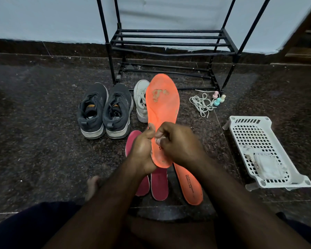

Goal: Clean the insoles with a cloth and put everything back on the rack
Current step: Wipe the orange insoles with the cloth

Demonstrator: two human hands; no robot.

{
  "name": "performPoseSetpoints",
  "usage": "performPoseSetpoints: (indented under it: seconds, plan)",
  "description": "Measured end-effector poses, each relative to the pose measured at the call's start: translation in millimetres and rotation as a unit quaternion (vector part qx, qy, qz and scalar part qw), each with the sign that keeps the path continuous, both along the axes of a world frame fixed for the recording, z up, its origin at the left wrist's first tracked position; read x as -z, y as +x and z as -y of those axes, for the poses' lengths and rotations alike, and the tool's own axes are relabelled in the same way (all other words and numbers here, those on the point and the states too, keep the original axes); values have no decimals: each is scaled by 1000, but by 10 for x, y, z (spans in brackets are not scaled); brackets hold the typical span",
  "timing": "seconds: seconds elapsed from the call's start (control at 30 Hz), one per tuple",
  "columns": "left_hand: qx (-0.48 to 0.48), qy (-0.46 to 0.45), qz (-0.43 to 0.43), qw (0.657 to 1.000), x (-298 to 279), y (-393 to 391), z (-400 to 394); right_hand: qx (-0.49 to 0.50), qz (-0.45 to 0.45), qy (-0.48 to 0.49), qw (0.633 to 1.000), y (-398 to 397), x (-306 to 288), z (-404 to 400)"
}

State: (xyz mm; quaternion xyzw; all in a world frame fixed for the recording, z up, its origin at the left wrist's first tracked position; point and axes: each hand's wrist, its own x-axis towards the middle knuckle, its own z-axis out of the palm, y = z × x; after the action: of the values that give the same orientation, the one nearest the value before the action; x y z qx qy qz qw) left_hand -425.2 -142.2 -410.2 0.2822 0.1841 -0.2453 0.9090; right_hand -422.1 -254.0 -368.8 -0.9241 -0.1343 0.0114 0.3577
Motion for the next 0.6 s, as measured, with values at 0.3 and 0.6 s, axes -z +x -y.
performPoseSetpoints:
  seconds: [0.3,0.6]
  plan:
    - [-19,-29,53,998,-40,33,-10,82,-55,198,975,165,-161,343]
    - [-31,-11,47,998,-96,47,-33,52,6,75,996,148,-9,284]
